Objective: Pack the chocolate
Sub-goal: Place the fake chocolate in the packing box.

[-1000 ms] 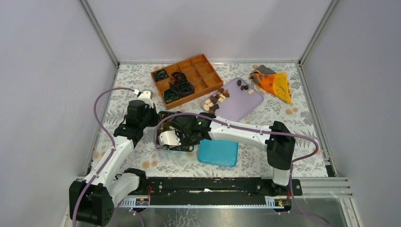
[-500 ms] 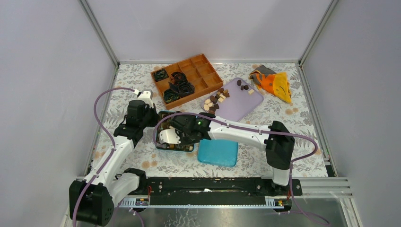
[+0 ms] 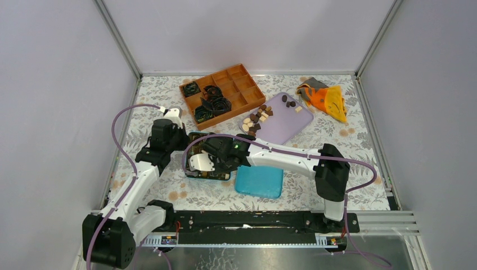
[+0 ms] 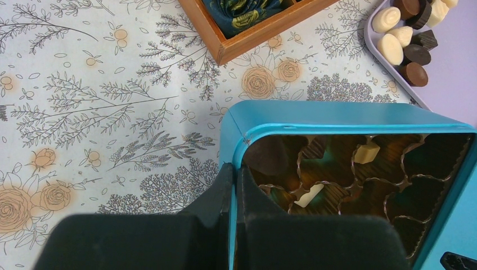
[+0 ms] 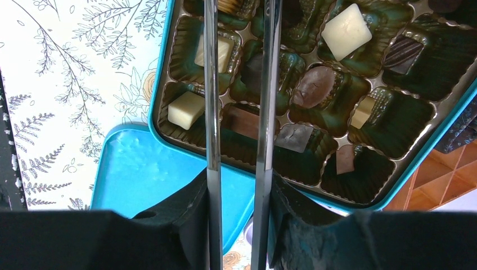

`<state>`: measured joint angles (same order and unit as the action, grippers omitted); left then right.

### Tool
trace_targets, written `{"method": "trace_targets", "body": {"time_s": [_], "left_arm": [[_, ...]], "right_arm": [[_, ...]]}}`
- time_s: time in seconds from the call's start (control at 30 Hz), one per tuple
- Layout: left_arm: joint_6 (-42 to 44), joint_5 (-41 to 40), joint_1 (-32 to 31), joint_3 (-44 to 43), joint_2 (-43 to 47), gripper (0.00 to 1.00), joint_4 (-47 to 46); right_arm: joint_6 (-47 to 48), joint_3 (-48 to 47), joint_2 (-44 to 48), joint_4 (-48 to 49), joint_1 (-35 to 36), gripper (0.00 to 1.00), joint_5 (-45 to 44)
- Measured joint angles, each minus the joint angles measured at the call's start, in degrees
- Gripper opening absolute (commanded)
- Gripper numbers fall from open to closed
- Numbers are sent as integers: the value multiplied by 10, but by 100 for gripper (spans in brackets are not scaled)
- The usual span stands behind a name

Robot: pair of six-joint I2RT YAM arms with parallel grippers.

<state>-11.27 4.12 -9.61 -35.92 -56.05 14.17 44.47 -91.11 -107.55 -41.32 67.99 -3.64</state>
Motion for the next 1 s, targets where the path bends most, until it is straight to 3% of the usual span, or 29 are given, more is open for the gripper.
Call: {"method": "trace_targets", "body": {"time_s": [0.53, 1.0], "left_arm": [[0, 0, 0, 0, -2, 0, 0], [0, -1, 0, -6, -6, 0, 10]], "right_arm": [[-2, 0, 9, -9, 0, 31, 19], [39, 51, 127, -62, -22, 26, 104]]}}
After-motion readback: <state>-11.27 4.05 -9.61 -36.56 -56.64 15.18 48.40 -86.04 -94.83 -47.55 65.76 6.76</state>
